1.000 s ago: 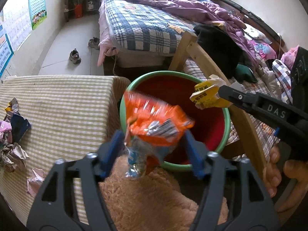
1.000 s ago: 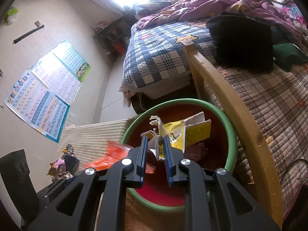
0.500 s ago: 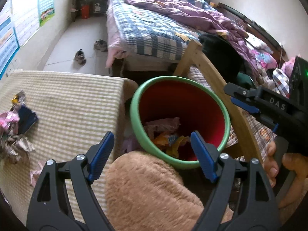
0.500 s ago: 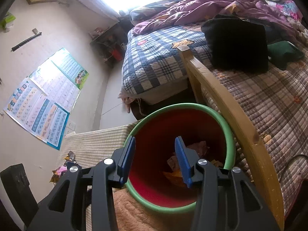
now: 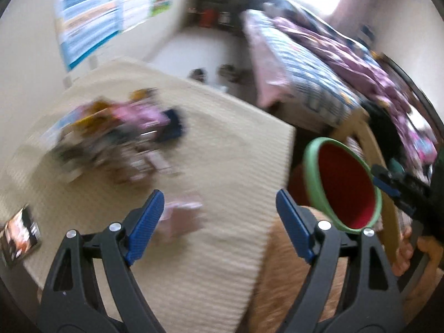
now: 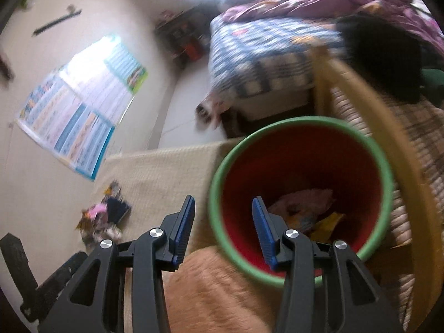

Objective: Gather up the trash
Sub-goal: 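Grasp a pink paper carton with the right tool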

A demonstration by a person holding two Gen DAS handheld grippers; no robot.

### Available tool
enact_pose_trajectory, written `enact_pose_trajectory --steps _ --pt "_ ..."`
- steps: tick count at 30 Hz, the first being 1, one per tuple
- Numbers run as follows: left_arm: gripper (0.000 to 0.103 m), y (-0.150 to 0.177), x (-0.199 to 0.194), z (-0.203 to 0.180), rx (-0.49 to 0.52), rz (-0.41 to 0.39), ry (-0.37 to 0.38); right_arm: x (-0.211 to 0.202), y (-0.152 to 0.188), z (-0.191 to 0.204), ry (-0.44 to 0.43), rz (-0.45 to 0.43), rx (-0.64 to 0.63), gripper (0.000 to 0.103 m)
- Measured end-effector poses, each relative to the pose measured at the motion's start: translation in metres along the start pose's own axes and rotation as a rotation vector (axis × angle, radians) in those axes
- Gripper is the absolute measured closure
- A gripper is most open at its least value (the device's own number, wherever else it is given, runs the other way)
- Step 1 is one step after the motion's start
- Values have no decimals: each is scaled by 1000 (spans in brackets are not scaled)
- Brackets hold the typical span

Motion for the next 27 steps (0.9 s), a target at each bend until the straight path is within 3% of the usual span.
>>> enact_pose_trajectory --steps 2,8,13,16,22,23,24,27 --pt "23 4 -2 30 -49 0 -43 18 13 24 -31 62 -49 59" --pt "23 27 -8 100 -165 14 -128 69 57 101 -135 242 -202 41" --pt "23 36 -9 120 -214 22 -138 113 104 166 -220 390 -322 29" --pt "23 38 -11 126 -225 19 -132 135 130 186 -210 449 -372 29" --pt "23 45 -12 141 -261 17 -132 166 154 201 -150 476 -449 30" --pt "23 46 -11 143 -268 20 -133 169 155 201 -138 476 -458 34" --pt "23 48 -10 145 -277 25 -132 172 155 199 -128 482 -467 48" --pt "23 50 -7 147 -285 33 -134 170 154 203 -155 477 -473 58"
Point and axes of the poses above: each gripper's, at about its wrist camera, not at the fingertips, and x roughly the way its jaws point, z to its left, y to its underside, the point moved 10 cm from there along x, roughly the way its jaws point, and after that the axes turned 7 degrees about -y, right-handed, at the moved point
